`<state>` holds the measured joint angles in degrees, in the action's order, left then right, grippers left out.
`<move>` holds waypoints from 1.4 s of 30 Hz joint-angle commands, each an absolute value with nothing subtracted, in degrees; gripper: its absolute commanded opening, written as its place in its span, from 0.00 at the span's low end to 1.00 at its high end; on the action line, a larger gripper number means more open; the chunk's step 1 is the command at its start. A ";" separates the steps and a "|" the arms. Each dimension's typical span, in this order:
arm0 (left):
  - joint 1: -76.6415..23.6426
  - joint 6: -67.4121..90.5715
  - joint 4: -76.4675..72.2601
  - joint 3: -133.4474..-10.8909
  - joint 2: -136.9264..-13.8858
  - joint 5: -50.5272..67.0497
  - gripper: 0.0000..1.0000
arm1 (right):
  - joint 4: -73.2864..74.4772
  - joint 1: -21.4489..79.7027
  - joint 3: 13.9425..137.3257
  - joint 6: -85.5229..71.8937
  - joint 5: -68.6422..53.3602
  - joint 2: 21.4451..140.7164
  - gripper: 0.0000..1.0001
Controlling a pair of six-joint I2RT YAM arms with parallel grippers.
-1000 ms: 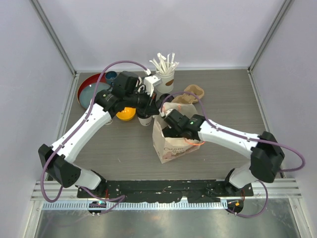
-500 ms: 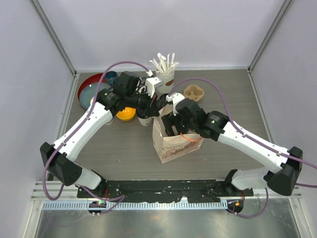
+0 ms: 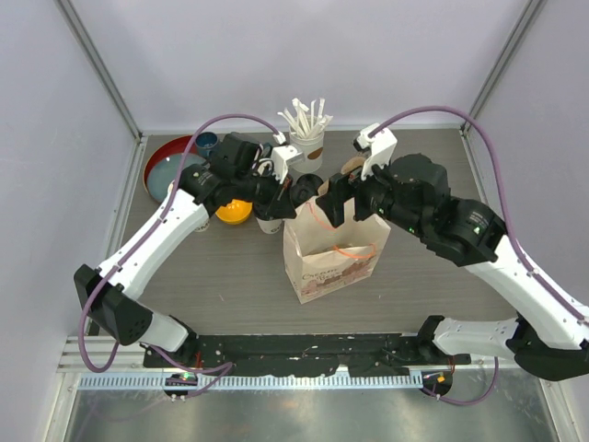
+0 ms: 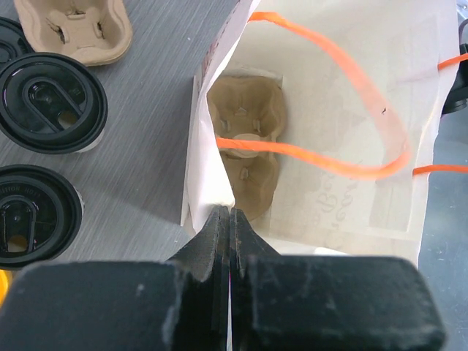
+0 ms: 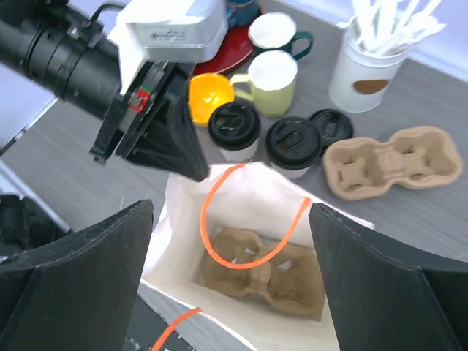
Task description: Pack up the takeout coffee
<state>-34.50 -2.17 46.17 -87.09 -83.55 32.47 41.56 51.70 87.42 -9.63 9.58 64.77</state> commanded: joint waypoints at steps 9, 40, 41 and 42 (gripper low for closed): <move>-35.33 -4.66 48.08 -89.21 -83.23 33.05 0.00 | 61.34 44.31 93.00 -7.30 23.48 67.76 0.93; -36.39 -5.01 48.43 -95.18 -84.99 30.24 0.60 | 62.22 26.28 79.98 -2.28 11.51 68.21 0.04; -36.39 -5.01 48.69 -95.45 -84.82 29.97 0.64 | 63.01 25.50 79.81 -2.63 12.12 68.03 0.04; -36.39 -5.01 49.21 -95.71 -84.73 29.54 0.71 | 63.37 24.97 79.63 -2.81 12.56 67.68 0.03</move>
<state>-36.12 -5.02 48.16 -92.55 -85.89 30.41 59.92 26.87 79.50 -2.07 8.73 68.88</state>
